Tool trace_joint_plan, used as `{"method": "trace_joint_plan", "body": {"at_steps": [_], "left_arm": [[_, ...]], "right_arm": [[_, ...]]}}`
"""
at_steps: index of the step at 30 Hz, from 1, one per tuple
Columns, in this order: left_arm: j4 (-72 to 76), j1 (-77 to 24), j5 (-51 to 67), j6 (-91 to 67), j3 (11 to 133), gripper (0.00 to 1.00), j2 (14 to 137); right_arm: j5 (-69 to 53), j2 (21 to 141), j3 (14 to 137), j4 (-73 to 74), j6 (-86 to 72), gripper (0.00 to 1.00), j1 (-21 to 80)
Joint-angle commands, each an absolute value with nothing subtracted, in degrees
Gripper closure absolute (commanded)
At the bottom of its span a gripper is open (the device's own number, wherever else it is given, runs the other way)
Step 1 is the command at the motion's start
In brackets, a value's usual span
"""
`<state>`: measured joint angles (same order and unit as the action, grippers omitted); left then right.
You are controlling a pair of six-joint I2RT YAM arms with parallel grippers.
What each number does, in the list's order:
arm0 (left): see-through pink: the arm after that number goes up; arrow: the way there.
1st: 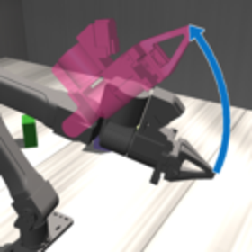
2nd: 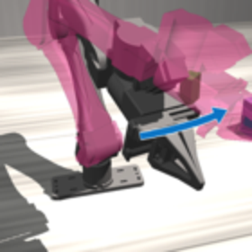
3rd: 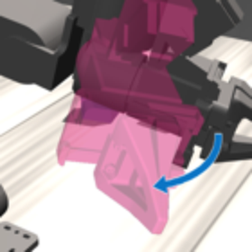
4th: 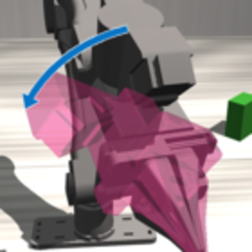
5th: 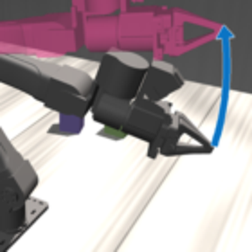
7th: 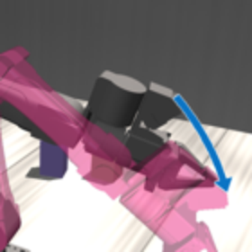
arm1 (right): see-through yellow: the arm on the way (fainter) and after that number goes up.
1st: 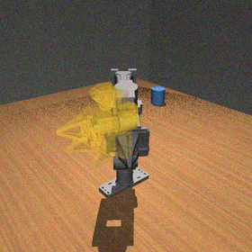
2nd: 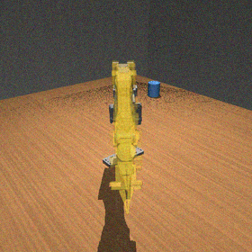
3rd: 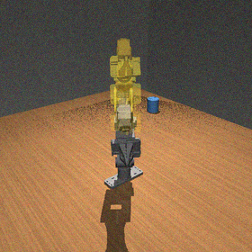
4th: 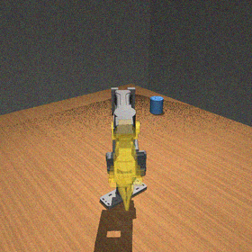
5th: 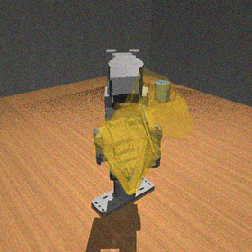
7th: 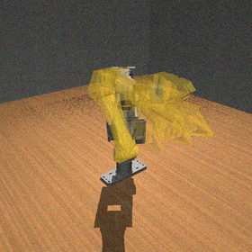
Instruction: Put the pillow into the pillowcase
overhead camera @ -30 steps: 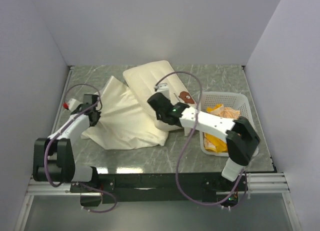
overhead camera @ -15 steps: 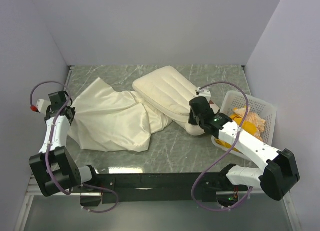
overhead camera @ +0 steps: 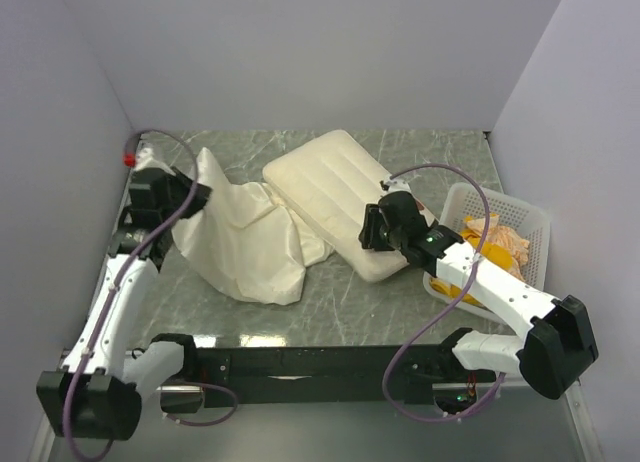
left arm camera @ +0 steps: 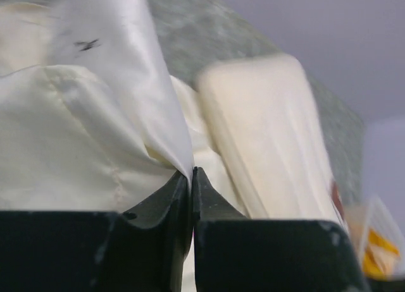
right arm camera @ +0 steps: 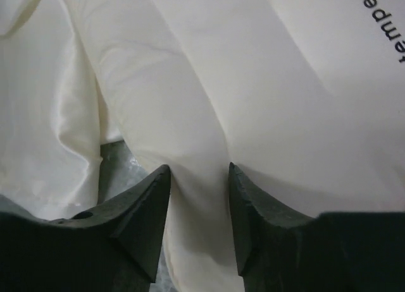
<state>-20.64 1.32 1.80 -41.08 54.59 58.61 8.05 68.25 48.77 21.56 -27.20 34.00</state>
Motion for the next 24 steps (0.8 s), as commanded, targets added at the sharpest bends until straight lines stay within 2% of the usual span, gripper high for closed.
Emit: {"method": "trace_joint_plan", "body": {"at_steps": [1, 5, 6, 8, 11, 12, 14, 18, 23, 24], "left_arm": [[-14.08, -12.10, 7.29, -43.75, 44.78, 0.87, 53.98], [-3.81, -24.93, 5.02, -49.03, 34.38, 0.84, 53.79], [-2.56, -30.70, 3.70, -49.91, 32.89, 0.80, 54.22], [1.29, -36.01, 2.03, -51.67, 28.66, 0.76, 55.80], [7.19, -43.84, 0.62, -53.87, 24.35, 0.55, 56.87], [8.86, -46.29, 0.18, -54.75, 23.65, 0.37, 56.78], [8.79, -47.54, 0.18, -55.37, 22.94, 0.31, 55.12], [0.28, -47.81, -12.17, -59.84, 25.83, 0.18, 49.23], [-20.19, -47.73, -29.06, -68.80, 33.74, 0.19, 42.89], [-26.91, -47.72, -37.01, -74.91, 36.97, 0.19, 43.76]], "right_arm": [[4.22, 65.66, 51.50, 14.78, -28.91, 0.48, 35.42], [2.28, 65.39, 51.68, 12.75, -30.50, 0.40, 37.61], [1.85, 65.56, 51.77, 12.57, -30.76, 0.37, 37.79], [1.84, 66.44, 51.68, 11.52, -31.20, 0.36, 37.79], [1.06, 69.07, 52.64, 10.64, -31.29, 0.35, 37.71], [0.53, 69.95, 53.60, 10.11, -31.46, 0.35, 37.79], [-2.01, 72.85, 54.66, 9.06, -31.64, 0.35, 37.88], [-5.01, 77.42, 57.82, 6.42, -31.82, 0.35, 39.11], [-4.92, 84.28, 62.65, 6.33, -30.85, 0.34, 44.20], [-5.01, 87.33, 63.88, 5.46, -31.02, 0.34, 45.78]]}}
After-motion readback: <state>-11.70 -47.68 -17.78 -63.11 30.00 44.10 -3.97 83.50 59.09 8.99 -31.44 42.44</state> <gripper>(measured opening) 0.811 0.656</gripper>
